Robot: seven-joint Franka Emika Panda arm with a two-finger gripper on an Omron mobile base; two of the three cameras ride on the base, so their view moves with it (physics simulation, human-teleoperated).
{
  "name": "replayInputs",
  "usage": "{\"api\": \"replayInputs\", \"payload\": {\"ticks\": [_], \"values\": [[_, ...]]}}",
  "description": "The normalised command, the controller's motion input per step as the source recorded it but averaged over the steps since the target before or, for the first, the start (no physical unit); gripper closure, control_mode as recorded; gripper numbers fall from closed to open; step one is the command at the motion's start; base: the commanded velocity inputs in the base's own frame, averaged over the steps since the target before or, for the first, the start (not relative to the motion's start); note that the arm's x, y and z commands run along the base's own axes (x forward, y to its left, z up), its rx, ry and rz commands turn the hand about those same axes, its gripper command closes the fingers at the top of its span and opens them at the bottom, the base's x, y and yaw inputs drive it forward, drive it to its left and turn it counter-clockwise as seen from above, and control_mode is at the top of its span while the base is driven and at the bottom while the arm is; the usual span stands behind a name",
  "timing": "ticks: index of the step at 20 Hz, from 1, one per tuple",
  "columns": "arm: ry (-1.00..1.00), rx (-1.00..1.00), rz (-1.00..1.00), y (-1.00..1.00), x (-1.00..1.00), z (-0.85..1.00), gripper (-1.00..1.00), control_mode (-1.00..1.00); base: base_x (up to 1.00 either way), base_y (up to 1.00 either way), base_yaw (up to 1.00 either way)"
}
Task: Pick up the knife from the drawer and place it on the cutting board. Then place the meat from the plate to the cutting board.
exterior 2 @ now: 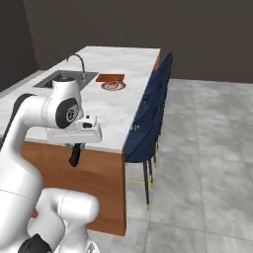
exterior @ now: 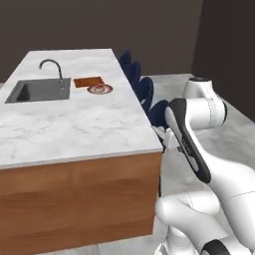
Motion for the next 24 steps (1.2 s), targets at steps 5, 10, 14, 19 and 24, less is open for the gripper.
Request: {"api": "replayInputs", "payload": {"ticks": [5, 10, 14, 19, 24], "values": [[0.0, 0.0, 0.0, 0.0, 0.0, 0.0, 1.0, 1.0, -0.04, -1.0, 0.34], [0.0, 0.0, 0.0, 0.0, 0.0, 0.0, 1.0, 1.0, -0.08, -1.0, 0.54], [0.0, 0.0, 0.0, 0.0, 0.0, 0.0, 1.0, 1.0, -0.08, -0.91, 0.71], [0.0, 0.0, 0.0, 0.0, 0.0, 0.0, 1.0, 1.0, -0.07, -0.72, 0.79], [0.0, 0.0, 0.0, 0.0, 0.0, 0.0, 1.0, 1.0, -0.01, -0.71, 0.79]]}}
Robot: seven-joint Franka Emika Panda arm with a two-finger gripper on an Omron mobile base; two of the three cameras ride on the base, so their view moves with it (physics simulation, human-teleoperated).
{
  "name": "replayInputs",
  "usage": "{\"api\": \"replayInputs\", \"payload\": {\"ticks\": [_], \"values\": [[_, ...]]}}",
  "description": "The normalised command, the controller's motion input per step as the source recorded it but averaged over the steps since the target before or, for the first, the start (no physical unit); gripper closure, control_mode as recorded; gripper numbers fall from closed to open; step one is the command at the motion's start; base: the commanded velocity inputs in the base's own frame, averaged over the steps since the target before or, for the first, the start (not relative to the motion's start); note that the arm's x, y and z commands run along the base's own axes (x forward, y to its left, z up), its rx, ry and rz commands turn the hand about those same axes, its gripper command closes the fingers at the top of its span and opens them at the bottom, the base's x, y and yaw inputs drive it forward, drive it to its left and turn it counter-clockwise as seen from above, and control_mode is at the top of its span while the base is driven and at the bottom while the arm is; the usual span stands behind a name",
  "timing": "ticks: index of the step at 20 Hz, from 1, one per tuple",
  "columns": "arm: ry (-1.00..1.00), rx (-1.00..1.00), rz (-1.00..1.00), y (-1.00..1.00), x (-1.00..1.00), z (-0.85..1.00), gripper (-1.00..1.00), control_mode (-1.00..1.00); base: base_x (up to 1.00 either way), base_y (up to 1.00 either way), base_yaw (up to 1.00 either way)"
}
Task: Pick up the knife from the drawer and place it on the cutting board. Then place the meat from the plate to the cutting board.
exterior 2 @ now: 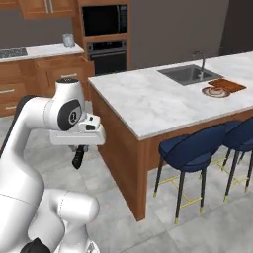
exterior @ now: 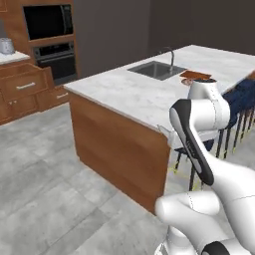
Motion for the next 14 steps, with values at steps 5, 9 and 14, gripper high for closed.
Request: {"api": "replayInputs", "payload": {"ticks": [5, 9, 14], "values": [[0.0, 0.0, 0.0, 0.0, 0.0, 0.0, 1.0, 1.0, 0.0, -0.92, 0.69], [0.0, 0.0, 0.0, 0.0, 0.0, 0.0, 1.0, 1.0, 0.0, -1.0, 0.54], [0.0, 0.0, 0.0, 0.0, 0.0, 0.0, 1.0, 1.0, 0.0, -1.0, 0.41]]}}
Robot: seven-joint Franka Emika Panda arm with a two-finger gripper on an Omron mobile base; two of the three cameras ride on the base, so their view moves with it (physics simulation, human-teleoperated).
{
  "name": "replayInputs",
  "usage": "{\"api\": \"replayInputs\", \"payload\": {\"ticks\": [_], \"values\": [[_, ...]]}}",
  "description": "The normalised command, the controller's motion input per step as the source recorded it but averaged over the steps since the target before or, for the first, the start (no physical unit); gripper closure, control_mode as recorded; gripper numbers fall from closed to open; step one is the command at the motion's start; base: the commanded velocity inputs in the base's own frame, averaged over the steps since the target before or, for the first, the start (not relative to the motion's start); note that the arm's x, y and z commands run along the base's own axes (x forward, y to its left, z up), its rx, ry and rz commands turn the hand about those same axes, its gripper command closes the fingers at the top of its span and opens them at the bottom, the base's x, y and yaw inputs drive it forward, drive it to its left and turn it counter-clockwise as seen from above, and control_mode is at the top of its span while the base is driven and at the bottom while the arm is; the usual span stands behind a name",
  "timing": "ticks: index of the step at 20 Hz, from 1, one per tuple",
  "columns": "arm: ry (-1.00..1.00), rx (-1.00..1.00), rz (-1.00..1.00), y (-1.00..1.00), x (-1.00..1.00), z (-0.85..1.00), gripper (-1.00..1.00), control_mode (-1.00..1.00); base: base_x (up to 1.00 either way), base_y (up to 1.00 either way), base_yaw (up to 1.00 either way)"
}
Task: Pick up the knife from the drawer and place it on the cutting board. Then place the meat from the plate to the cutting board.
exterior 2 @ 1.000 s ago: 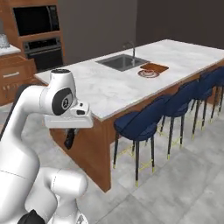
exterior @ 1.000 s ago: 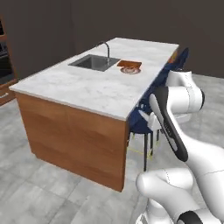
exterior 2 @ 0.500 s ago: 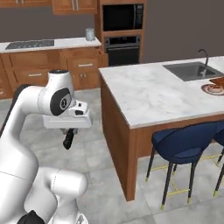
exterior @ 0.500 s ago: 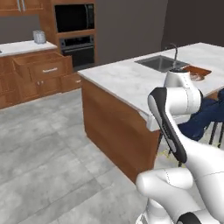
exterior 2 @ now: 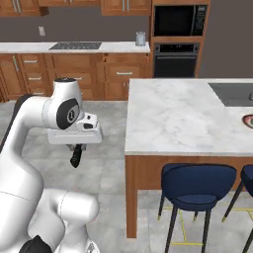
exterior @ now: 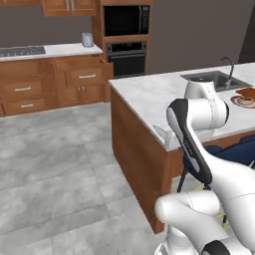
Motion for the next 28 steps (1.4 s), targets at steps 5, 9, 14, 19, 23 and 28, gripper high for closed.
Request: {"api": "replayInputs", "payload": {"ticks": [5, 9, 14, 19, 23, 28], "values": [[0.0, 0.0, 0.0, 0.0, 0.0, 0.0, 1.0, 1.0, 0.0, -1.0, 0.27], [0.0, 0.0, 0.0, 0.0, 0.0, 0.0, 1.0, 1.0, 0.0, -1.0, 0.19], [0.0, 0.0, 0.0, 0.0, 0.0, 0.0, 1.0, 1.0, 0.0, -1.0, 0.14], [0.0, 0.0, 0.0, 0.0, 0.0, 0.0, 1.0, 1.0, 0.0, -1.0, 0.1], [0.0, 0.0, 0.0, 0.0, 0.0, 0.0, 1.0, 1.0, 0.0, -1.0, 0.06], [0.0, 0.0, 0.0, 0.0, 0.0, 0.0, 1.0, 1.0, 0.04, -1.0, 0.02]]}}
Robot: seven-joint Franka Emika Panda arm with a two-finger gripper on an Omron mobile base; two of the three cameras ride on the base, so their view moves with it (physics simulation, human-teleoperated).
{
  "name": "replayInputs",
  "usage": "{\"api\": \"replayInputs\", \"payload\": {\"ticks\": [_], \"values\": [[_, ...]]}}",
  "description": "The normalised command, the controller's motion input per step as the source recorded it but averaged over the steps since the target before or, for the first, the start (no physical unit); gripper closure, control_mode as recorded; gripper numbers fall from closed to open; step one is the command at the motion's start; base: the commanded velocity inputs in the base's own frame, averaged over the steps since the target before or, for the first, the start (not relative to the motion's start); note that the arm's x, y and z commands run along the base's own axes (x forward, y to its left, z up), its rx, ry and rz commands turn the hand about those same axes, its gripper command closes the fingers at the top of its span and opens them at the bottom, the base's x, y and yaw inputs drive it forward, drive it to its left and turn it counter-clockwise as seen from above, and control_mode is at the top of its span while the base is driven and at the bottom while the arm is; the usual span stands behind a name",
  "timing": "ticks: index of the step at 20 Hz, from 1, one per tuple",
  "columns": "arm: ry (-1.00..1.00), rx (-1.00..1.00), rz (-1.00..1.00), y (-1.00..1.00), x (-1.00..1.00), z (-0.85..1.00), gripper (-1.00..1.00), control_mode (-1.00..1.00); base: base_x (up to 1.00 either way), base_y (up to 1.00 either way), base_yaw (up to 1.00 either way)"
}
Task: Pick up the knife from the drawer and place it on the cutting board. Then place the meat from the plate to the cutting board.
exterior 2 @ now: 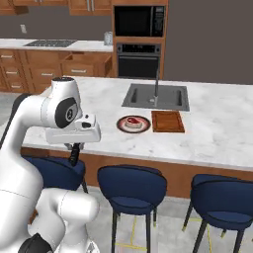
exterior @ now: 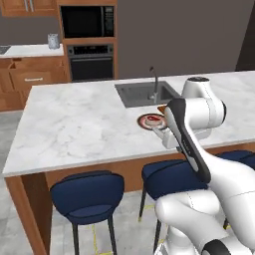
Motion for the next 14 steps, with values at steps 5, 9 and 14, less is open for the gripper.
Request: {"api": "replayInputs", "payload": {"ticks": [5, 9, 14], "values": [[0.0, 0.0, 0.0, 0.0, 0.0, 0.0, 1.0, 1.0, 0.21, -1.0, 0.0], [0.0, 0.0, 0.0, 0.0, 0.0, 0.0, 1.0, 1.0, 0.41, -1.0, 0.0], [0.0, 0.0, 0.0, 0.0, 0.0, 0.0, 1.0, 1.0, 0.63, -0.92, 0.0]]}}
